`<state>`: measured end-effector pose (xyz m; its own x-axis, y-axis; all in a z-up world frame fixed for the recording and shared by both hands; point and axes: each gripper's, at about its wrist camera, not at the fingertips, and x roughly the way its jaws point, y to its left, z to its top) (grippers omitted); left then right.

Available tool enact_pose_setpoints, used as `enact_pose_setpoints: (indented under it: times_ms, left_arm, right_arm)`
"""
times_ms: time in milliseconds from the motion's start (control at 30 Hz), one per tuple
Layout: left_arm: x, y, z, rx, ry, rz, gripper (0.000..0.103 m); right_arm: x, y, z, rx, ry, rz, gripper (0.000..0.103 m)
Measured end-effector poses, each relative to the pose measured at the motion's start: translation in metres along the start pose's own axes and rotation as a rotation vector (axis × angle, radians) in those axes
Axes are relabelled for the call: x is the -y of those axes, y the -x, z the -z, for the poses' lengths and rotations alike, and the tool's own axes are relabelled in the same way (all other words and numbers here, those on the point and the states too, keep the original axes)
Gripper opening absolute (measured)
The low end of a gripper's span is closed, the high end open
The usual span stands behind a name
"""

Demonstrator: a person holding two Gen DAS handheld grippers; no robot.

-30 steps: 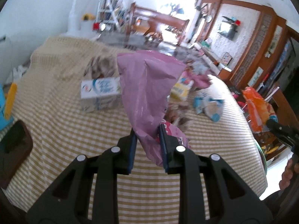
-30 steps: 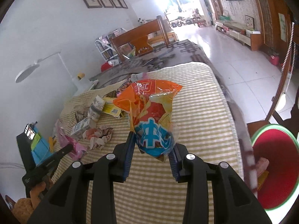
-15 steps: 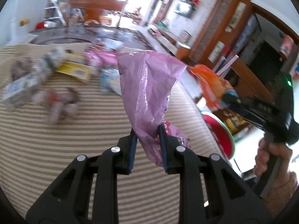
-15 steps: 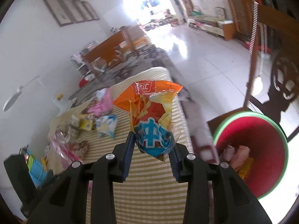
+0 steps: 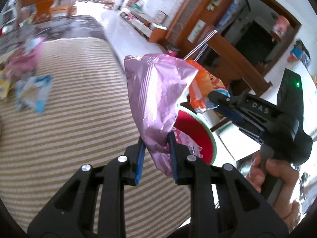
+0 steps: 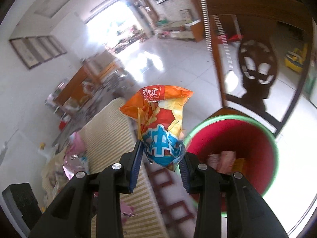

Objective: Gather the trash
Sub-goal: 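Carry both bags to the red bucket and open both tools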

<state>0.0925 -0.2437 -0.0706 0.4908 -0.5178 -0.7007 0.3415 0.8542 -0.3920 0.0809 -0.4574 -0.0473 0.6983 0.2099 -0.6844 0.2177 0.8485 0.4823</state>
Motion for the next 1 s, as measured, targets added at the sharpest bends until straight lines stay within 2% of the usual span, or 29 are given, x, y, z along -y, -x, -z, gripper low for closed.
enact_pose_setpoints:
  times_ms: [100,300,333,400,433,467,767,1000]
  left_arm:
    - [0.014,-0.015,-0.007,-0.028,-0.032,0.013,0.022]
    - [0.032,-0.042,-0.011,-0.103,-0.061,0.036,0.022]
    - [0.035,-0.046,-0.011,-0.118,-0.070,0.036,0.026]
    - [0.038,-0.049,-0.010,-0.121,-0.085,0.030,0.055]
    - [0.039,-0.046,-0.009,-0.095,-0.090,0.026,0.072]
    - [0.040,-0.042,-0.008,-0.072,-0.092,0.030,0.072]
    - [0.039,-0.028,-0.002,-0.059,-0.126,0.036,0.072]
    - [0.031,-0.012,0.001,-0.038,-0.120,0.015,0.072]
  right_arm:
    - [0.020,-0.001,-0.002,-0.008,-0.072,0.020,0.034]
    - [0.040,0.006,-0.006,0.034,-0.137,0.068,0.037]
    - [0.042,0.006,-0.006,0.039,-0.147,0.075,0.038]
    - [0.045,0.008,-0.007,0.055,-0.165,0.100,0.051]
    - [0.047,0.010,-0.008,0.067,-0.177,0.110,0.053]
    - [0.049,0.011,-0.008,0.077,-0.185,0.108,0.056]
    - [0.041,0.006,-0.009,0.066,-0.161,0.091,0.060]
    - [0.017,-0.003,-0.006,0.040,-0.110,0.072,0.062]
